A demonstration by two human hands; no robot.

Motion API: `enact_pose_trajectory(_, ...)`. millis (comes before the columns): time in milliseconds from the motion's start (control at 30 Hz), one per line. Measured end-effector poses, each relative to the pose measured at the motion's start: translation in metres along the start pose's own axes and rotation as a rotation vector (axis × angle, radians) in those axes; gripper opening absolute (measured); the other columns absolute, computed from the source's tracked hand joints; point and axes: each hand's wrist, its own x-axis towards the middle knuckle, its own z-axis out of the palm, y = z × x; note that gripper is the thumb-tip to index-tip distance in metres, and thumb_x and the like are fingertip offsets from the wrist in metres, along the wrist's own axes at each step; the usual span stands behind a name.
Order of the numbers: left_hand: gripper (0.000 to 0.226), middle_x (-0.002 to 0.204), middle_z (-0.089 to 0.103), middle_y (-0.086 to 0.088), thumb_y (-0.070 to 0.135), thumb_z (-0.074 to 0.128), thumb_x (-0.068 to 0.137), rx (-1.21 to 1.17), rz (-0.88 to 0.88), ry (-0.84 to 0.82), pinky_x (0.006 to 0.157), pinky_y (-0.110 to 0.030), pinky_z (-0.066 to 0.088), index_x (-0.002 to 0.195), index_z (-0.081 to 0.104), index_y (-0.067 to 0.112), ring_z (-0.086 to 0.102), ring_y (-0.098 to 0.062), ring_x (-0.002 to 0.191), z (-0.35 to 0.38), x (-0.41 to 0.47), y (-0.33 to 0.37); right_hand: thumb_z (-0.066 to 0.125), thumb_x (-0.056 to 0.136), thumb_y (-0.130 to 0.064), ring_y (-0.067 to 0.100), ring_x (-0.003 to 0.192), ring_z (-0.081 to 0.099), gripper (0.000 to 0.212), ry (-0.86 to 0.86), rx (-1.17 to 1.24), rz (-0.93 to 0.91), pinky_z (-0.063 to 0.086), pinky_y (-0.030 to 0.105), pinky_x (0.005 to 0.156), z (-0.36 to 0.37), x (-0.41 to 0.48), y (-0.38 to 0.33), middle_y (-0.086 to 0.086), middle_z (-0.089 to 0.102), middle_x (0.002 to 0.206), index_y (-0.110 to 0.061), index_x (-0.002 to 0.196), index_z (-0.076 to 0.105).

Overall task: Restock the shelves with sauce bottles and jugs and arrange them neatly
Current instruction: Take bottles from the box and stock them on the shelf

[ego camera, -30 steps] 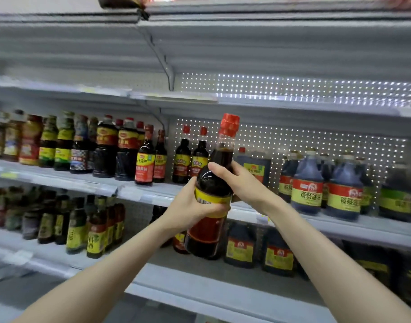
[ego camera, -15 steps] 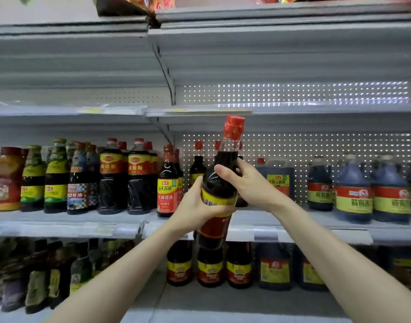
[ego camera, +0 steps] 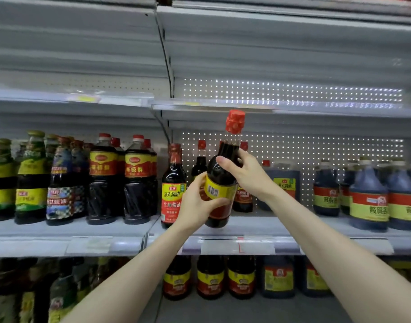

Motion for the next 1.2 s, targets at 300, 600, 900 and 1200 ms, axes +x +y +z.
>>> enact_pose_trajectory(300,0.064,0.100,0.059,0.019,0.019,0.081,0.074,0.032,-0.051,0.038,0.071,-0.007,0.046,0.129,0.049,0.017,0.055,0.008,0.091,0.009,0.024,-0.036,0.061,0.088,-0.051,0.011,0.105,0.064,0.040,-0.044,-0.008,0.075,0.051,0.041,0.097,0.014,0.029,0.032,-0.006,0.068,0.111,-0.023,0.117,0.060)
enact_pose_trajectory(600,0.050,0.097,0.062,0.019,0.026,0.078,0.078,0.061,-0.089,0.023,0.073,-0.009,0.046,0.123,0.055,0.023,0.058,0.005,0.094,0.016,0.046,-0.060,0.049,0.078,-0.076,0.017,0.114,0.060,0.079,-0.103,-0.047,0.144,0.047,0.044,0.102,0.021,0.058,0.056,0.001,0.064,0.123,-0.015,0.129,0.055)
enact_pose_trajectory(900,0.048,0.099,0.059,0.023,0.027,0.072,0.084,0.037,-0.124,0.084,0.077,-0.009,0.046,0.126,0.050,0.029,0.055,0.010,0.089,0.024,0.050,-0.072,0.043,0.092,-0.063,0.021,0.123,0.053,0.063,-0.095,0.022,0.226,0.041,0.045,0.107,0.030,0.074,0.086,0.006,0.059,0.131,-0.010,0.122,0.056)
enact_pose_trajectory(1200,0.051,0.132,0.055,0.007,0.029,0.058,0.094,-0.116,-0.205,0.009,0.093,-0.024,0.048,0.142,0.039,0.028,0.054,-0.003,0.113,0.020,0.050,-0.086,0.036,0.099,-0.053,0.019,0.141,0.033,0.063,-0.071,0.169,0.310,0.032,0.050,0.114,0.042,0.058,0.103,-0.003,0.028,0.158,-0.028,0.154,0.019)
